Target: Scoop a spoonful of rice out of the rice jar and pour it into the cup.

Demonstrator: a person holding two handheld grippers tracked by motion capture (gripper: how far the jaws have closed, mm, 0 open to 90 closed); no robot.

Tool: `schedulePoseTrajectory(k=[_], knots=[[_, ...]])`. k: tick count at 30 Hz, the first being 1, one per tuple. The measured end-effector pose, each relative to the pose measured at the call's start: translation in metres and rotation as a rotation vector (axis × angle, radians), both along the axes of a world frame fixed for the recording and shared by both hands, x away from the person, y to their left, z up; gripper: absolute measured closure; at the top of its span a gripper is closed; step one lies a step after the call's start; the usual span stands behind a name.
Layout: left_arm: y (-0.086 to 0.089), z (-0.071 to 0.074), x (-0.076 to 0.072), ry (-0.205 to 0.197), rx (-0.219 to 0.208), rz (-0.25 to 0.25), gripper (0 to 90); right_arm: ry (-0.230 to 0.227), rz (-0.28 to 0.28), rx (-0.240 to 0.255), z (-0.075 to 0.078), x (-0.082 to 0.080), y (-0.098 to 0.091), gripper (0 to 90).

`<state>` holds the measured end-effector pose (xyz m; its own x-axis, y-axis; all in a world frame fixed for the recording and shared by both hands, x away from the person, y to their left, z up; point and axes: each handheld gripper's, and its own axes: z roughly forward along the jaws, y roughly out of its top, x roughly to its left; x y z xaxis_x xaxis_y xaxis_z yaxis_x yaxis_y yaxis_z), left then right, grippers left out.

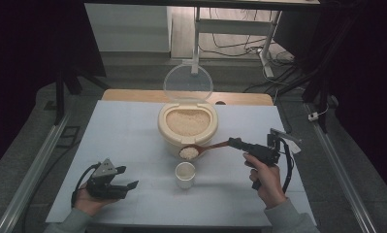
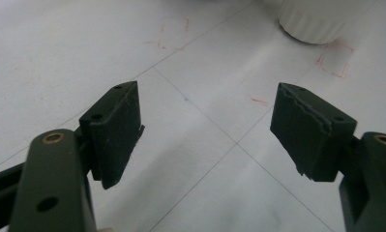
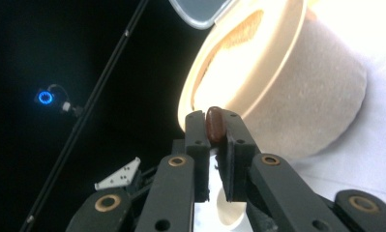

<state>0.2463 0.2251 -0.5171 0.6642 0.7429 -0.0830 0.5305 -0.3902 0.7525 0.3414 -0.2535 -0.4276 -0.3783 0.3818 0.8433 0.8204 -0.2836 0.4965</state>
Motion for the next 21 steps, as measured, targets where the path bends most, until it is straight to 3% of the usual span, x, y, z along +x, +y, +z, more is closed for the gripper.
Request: schedulePoseTrajectory(k=[13,21], knots=[[-0.001,-0.001,0.0,0.001,0.004,-0.003,25.9,-0.006,0.025,-0.091,-0.015,-0.002,0.007,83.5],[-0.001,-0.001,0.0,0.002,0.005,-0.004,25.9,-0.035,0.037,-0.165,-0.013,0.0,0.015,83.5]])
